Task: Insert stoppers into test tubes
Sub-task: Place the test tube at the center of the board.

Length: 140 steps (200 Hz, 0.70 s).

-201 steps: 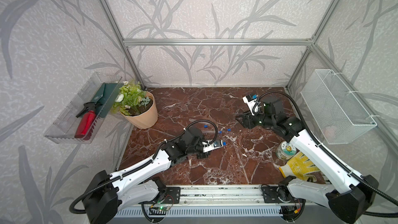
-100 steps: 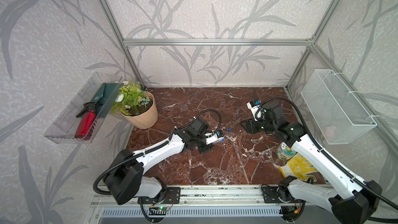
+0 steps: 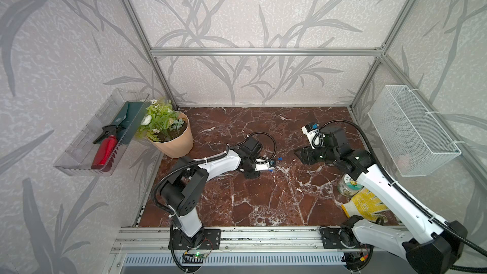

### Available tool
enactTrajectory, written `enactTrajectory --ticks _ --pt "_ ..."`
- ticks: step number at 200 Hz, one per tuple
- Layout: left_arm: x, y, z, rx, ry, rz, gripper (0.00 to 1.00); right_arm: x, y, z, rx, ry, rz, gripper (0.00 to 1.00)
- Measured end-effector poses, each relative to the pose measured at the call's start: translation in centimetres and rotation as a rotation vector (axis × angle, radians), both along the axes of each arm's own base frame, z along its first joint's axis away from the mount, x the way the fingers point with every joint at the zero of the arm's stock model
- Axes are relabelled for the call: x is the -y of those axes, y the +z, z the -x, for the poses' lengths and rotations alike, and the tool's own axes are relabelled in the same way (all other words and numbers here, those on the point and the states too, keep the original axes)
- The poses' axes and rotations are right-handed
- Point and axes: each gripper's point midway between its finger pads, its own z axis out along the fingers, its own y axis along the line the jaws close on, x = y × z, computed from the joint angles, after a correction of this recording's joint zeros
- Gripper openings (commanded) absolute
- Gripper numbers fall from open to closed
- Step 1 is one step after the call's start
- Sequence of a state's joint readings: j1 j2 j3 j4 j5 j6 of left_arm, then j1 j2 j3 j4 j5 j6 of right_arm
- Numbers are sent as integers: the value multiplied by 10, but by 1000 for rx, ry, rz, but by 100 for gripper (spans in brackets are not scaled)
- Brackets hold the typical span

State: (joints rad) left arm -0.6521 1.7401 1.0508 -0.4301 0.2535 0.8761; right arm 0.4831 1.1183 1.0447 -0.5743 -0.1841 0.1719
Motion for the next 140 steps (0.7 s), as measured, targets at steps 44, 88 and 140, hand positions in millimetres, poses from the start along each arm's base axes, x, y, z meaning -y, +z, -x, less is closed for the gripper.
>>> enactTrajectory --ticks 44,88,140 --pt "4 -14 -8 5 -27 -19 2 -2 -4 -1 -15 6 2 59" --pt "11 -18 -16 15 -41 -12 15 -3 -5 -1 -21 8 3 59" --pt "15 -17 -27 29 -34 -14 22 -1 -8 1 -34 9 10 59"
